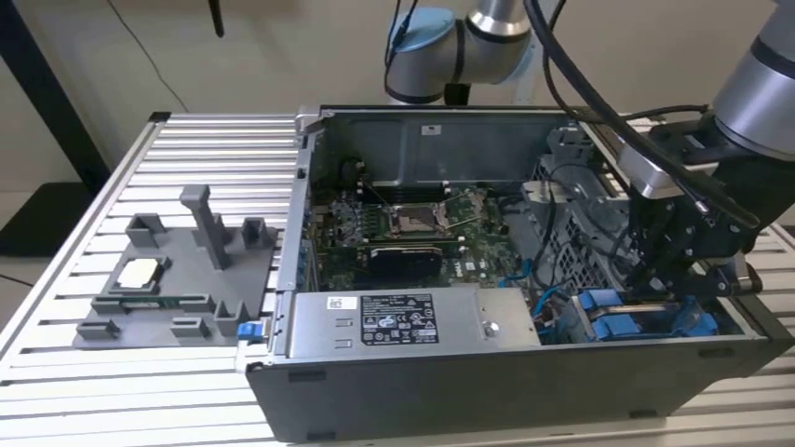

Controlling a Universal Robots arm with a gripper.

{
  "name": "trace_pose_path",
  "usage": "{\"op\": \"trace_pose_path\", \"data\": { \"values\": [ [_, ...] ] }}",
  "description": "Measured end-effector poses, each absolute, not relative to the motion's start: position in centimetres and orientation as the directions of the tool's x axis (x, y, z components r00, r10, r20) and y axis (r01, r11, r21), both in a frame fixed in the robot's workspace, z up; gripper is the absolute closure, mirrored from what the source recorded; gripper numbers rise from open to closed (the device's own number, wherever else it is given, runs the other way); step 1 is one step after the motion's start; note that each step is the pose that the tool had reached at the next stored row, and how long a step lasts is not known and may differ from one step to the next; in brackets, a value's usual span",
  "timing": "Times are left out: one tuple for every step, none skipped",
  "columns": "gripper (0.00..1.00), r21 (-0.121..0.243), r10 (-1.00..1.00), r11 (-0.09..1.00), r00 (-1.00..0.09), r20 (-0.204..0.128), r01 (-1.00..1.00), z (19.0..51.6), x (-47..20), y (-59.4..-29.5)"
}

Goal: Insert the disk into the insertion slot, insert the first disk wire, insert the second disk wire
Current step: 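Insert the second disk wire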

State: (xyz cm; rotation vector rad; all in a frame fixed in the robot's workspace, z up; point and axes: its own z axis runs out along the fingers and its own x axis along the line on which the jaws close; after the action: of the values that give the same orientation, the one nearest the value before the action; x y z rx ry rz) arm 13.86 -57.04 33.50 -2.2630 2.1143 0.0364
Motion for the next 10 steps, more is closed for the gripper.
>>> {"op": "trace_pose_path", "data": {
  "values": [
    [0.82,-0.016,-0.997,-0.067,0.068,-0.048,-0.998,33.5,13.9,-57.0],
    [0.82,-0.016,-0.997,-0.067,0.068,-0.048,-0.998,33.4,13.9,-57.0],
    [0.76,-0.016,-0.997,-0.067,0.068,-0.048,-0.998,33.5,13.9,-57.0],
    [0.76,-0.016,-0.997,-0.067,0.068,-0.048,-0.998,33.6,13.9,-57.0],
    [0.76,-0.015,-0.997,-0.067,0.068,-0.048,-0.998,33.9,13.8,-57.0],
    [0.76,-0.015,-0.997,-0.067,0.068,-0.048,-0.998,34.2,13.8,-57.0],
    [0.76,-0.014,-0.997,-0.067,0.068,-0.048,-0.998,34.5,13.9,-57.0],
    [0.76,-0.014,-0.997,-0.067,0.068,-0.048,-0.998,34.9,13.9,-57.0],
    [0.76,-0.014,-0.997,-0.067,0.068,-0.048,-0.998,35.2,13.9,-57.0],
    [0.76,-0.014,-0.997,-0.067,0.068,-0.048,-0.998,35.6,13.9,-57.0]
  ]
}}
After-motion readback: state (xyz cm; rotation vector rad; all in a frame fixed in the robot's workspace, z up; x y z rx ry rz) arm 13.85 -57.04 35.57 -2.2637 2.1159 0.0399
